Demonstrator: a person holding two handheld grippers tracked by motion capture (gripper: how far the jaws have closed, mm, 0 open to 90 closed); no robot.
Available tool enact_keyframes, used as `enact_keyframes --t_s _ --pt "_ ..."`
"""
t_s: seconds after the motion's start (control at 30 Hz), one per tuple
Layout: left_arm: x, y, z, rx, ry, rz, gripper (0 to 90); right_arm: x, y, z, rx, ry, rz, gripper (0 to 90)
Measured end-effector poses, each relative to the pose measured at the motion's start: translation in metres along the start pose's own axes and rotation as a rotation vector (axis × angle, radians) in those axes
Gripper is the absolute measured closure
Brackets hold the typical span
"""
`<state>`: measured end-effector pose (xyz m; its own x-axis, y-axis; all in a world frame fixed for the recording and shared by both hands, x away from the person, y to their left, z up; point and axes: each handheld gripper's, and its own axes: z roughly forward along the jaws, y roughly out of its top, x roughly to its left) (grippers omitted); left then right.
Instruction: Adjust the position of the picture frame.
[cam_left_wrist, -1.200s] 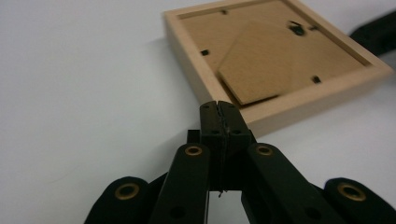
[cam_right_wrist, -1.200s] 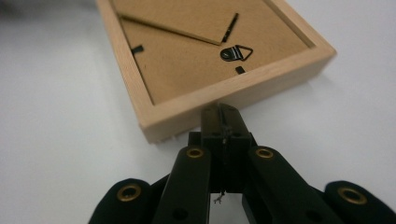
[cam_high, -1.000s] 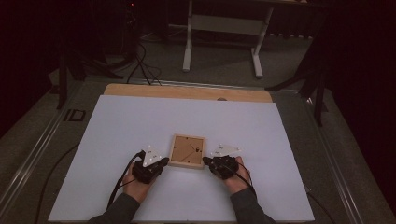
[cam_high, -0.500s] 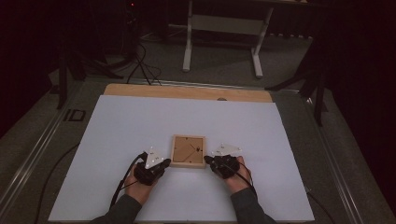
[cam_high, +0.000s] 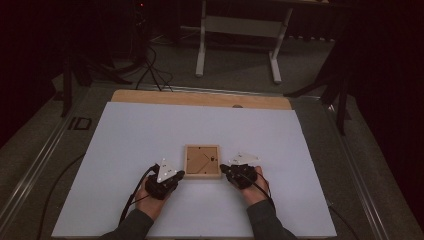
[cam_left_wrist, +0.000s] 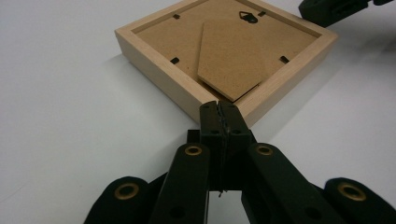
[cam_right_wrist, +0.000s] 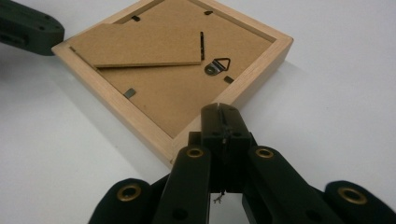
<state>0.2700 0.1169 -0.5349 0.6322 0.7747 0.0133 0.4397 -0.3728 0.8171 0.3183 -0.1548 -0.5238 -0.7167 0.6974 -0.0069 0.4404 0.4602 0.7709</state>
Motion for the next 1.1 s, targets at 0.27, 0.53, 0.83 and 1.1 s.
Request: enact_keyframes --t_s 0.27,0.53,0.83,1.1 --pt "0.0001 -0.0005 0.0002 -0.006 -0.005 -0.004 89.6 -0.0017 0.0006 0.0025 -0.011 -0.007 -0.001 89.7" --pt "0.0021 -0.0004 -0.0003 -0.014 -0.003 -0.013 86.4 -0.0025 0.0016 0.0045 -0.016 -0.012 -0.007 89.8" --pt "0.0026 0.0012 -0.0029 -0.048 0.01 -0.014 76.9 -0.0005 0.0046 0.0021 -0.037 -0.008 -0.019 89.7" --pt "0.0018 0.0027 -0.0058 -0.079 0.003 -0.019 67.1 0.0025 0.0052 -0.0015 -0.049 0.004 -0.028 89.6"
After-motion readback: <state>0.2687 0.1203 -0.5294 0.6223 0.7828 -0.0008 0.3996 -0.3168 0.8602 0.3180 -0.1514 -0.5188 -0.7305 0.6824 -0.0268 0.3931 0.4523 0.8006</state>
